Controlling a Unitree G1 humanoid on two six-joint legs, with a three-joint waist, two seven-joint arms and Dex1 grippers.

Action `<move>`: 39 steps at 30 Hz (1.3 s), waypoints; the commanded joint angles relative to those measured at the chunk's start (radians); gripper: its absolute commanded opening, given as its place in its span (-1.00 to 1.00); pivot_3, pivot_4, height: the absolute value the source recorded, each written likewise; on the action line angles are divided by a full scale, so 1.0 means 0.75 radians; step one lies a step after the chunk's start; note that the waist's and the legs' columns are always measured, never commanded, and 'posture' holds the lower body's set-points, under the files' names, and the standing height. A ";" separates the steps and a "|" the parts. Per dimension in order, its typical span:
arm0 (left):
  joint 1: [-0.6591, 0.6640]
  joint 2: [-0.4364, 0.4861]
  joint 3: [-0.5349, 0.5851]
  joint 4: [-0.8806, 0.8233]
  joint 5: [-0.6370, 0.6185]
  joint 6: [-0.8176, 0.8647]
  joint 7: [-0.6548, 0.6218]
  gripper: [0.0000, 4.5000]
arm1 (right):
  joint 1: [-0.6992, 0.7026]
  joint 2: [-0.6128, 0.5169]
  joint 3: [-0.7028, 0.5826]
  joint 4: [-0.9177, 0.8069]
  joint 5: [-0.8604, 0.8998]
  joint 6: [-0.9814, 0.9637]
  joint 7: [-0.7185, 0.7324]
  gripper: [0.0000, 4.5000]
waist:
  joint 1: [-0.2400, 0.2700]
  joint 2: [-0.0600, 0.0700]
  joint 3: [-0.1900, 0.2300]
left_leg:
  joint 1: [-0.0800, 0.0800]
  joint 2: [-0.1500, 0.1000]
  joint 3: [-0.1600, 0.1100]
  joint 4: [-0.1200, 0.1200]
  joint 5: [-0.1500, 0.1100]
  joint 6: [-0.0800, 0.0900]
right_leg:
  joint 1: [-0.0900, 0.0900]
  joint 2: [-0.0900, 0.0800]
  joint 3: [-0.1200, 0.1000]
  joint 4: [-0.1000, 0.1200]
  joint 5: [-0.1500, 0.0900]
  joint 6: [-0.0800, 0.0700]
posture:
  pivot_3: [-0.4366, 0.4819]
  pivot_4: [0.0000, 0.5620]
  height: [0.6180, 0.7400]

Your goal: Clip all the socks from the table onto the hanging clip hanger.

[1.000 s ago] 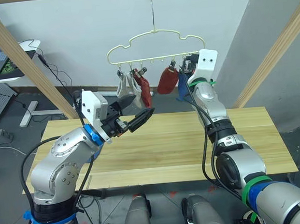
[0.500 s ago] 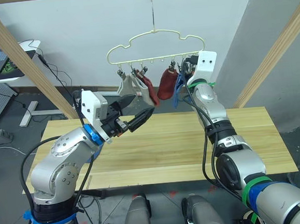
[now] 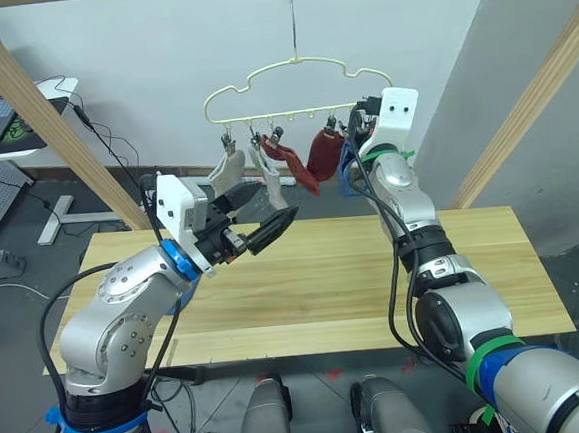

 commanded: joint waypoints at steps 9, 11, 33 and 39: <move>-0.002 0.005 -0.006 -0.047 -0.001 -0.026 -0.002 1.00 | -0.046 -0.005 -0.008 -0.010 0.007 -0.041 0.005 -0.70 | 0.000 0.000 0.000 | 0.000 0.000 0.000 0.000 0.000 0.000 | 0.000 0.000 0.000 0.000 0.000 0.000 | 0.25 -0.23 1.00; -0.002 0.004 -0.007 -0.048 -0.001 -0.026 -0.001 1.00 | -0.045 -0.008 -0.009 -0.011 0.006 -0.042 0.006 -0.91 | 0.000 0.000 0.000 | 0.000 0.000 0.000 0.000 0.000 0.000 | 0.000 0.000 0.000 0.000 0.000 0.000 | 0.25 -0.23 1.00; -0.040 0.156 -0.104 1.186 0.783 -0.698 0.065 1.00 | 0.063 -0.404 0.175 -0.613 0.160 0.944 0.803 -1.00 | -0.002 0.002 0.004 | 0.001 0.001 0.003 -0.005 0.000 0.000 | -0.002 -0.002 0.000 -0.001 -0.002 -0.003 | 0.07 -0.18 1.00; -0.204 0.107 -0.138 1.678 0.870 -0.904 0.016 1.00 | 0.097 -0.410 0.179 -0.770 0.178 1.093 0.790 -1.00 | -0.006 0.002 0.004 | 0.000 0.001 0.004 -0.005 -0.001 0.001 | -0.004 -0.002 0.000 0.000 -0.002 -0.003 | 0.03 -0.19 1.00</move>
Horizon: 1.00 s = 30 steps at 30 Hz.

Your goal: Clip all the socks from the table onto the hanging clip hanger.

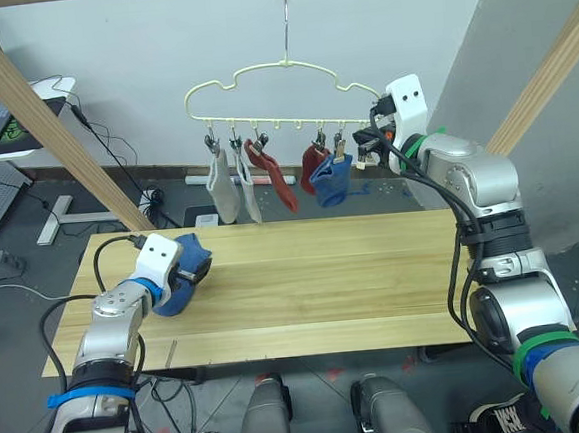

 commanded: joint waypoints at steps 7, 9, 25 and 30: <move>-0.239 -0.030 -0.024 0.565 0.129 -0.180 0.030 1.00 | 0.095 0.036 -0.008 -0.297 0.047 0.181 -0.054 -1.00 | -0.001 -0.001 0.000 | -0.004 -0.001 -0.002 0.000 0.000 0.000 | -0.002 0.001 -0.002 0.001 0.001 0.002 | 0.01 -0.20 1.00; -0.255 -0.032 -0.035 0.612 0.150 -0.181 0.012 1.00 | 0.106 0.040 -0.013 -0.324 0.050 0.204 -0.065 -1.00 | -0.003 -0.001 0.000 | -0.004 -0.001 -0.001 0.000 0.000 0.000 | -0.002 0.001 -0.001 0.001 0.001 0.002 | 0.01 -0.22 1.00; -0.269 -0.029 -0.023 0.602 0.161 -0.177 -0.066 -0.94 | 0.071 0.028 -0.051 -0.269 0.072 0.183 -0.098 -1.00 | -0.006 -0.001 0.000 | -0.002 -0.001 -0.001 0.001 0.000 0.000 | -0.001 0.001 -0.001 0.002 0.001 0.002 | 0.01 -0.23 1.00; -0.202 -0.053 -0.021 0.400 0.100 -0.127 -0.212 -0.99 | 0.056 0.019 -0.051 -0.223 0.067 0.151 -0.091 -1.00 | -0.006 -0.001 0.000 | -0.002 -0.001 -0.001 0.001 0.000 0.000 | -0.001 0.001 -0.001 0.002 0.001 0.002 | 0.02 -0.23 1.00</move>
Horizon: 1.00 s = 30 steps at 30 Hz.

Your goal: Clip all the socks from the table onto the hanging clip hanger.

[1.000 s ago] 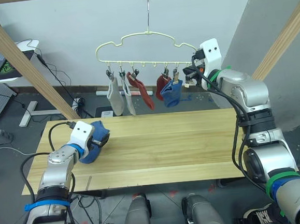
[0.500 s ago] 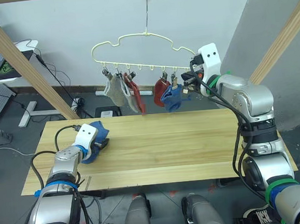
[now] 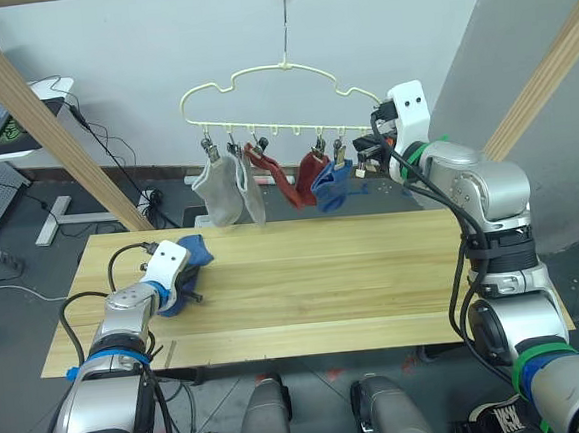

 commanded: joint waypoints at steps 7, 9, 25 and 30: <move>0.381 -0.028 -0.095 -0.904 -0.140 0.270 -0.333 -0.99 | -0.039 -0.012 -0.021 0.035 0.022 -0.045 0.017 -1.00 | -0.001 0.000 0.000 | -0.001 0.001 -0.001 0.000 0.000 0.000 | 0.000 -0.001 0.000 0.000 0.000 0.000 | 0.04 -0.23 1.00; 0.432 -0.050 -0.098 -1.104 -0.207 0.332 -0.366 -0.99 | -0.046 -0.010 -0.031 0.043 0.033 -0.032 0.018 -1.00 | 0.001 0.000 0.000 | 0.000 0.001 -0.001 0.000 0.000 0.000 | 0.000 -0.001 -0.001 0.001 0.000 0.000 | 0.04 -0.23 1.00; 0.418 -0.384 -0.158 -1.678 -0.349 0.212 -0.193 -0.99 | -0.263 0.100 -0.505 0.091 0.287 0.618 -0.259 -1.00 | 0.000 0.000 0.000 | 0.000 0.000 -0.002 0.003 0.000 0.000 | 0.003 0.000 0.000 -0.001 0.000 0.000 | -0.03 -0.21 1.00; 0.410 -0.424 -0.186 -1.649 -0.288 0.085 -0.133 -0.99 | -0.324 0.149 -0.646 0.111 0.301 0.743 -0.349 -1.00 | -0.002 0.000 0.000 | 0.000 -0.001 -0.001 0.003 0.000 0.000 | 0.003 0.000 0.001 -0.001 0.000 0.000 | -0.04 -0.19 1.00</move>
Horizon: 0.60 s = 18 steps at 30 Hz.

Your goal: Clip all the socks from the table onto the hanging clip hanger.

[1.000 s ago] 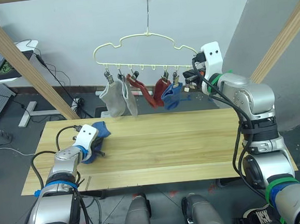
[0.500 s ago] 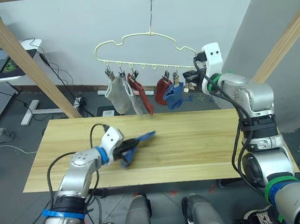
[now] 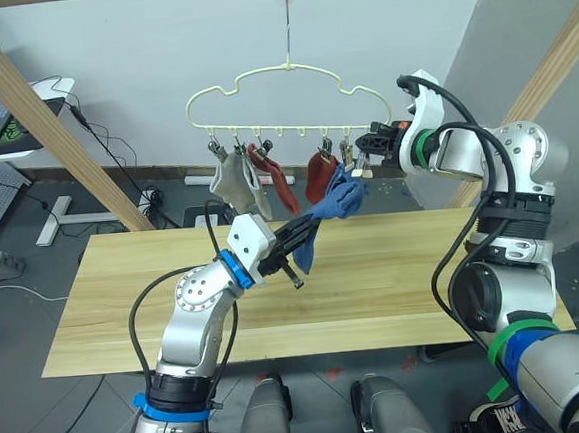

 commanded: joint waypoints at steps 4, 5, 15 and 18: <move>-0.027 -0.036 -0.040 0.009 0.065 -0.169 0.055 -0.99 | -0.107 0.076 -0.224 0.004 0.024 0.148 -0.131 -1.00 | -0.003 0.000 0.000 | 0.000 0.000 0.000 0.000 0.000 0.000 | 0.000 0.000 0.000 0.000 0.000 0.000 | -0.05 -0.18 1.00; -0.033 -0.041 -0.045 0.017 0.070 -0.181 0.058 -0.99 | -0.117 0.086 -0.248 0.004 0.021 0.162 -0.145 -1.00 | -0.006 0.000 0.000 | 0.000 0.000 0.000 0.000 0.000 0.000 | 0.000 0.000 0.000 0.000 0.000 0.000 | -0.05 -0.18 1.00; -0.045 -0.046 -0.079 0.045 0.064 -0.230 0.050 -0.99 | -0.175 0.136 -0.367 -0.001 0.000 0.228 -0.221 -1.00 | -0.023 0.000 0.000 | 0.000 0.000 0.000 0.000 0.000 0.000 | 0.000 0.000 0.000 0.000 0.000 0.000 | -0.06 -0.16 1.00; -0.025 -0.032 -0.078 0.009 0.047 -0.217 0.038 -0.99 | -0.176 0.134 -0.370 0.000 -0.006 0.222 -0.228 -1.00 | -0.025 0.000 0.000 | -0.001 0.000 -0.001 0.000 0.000 0.000 | 0.000 0.000 0.000 0.000 0.000 0.000 | -0.05 -0.19 1.00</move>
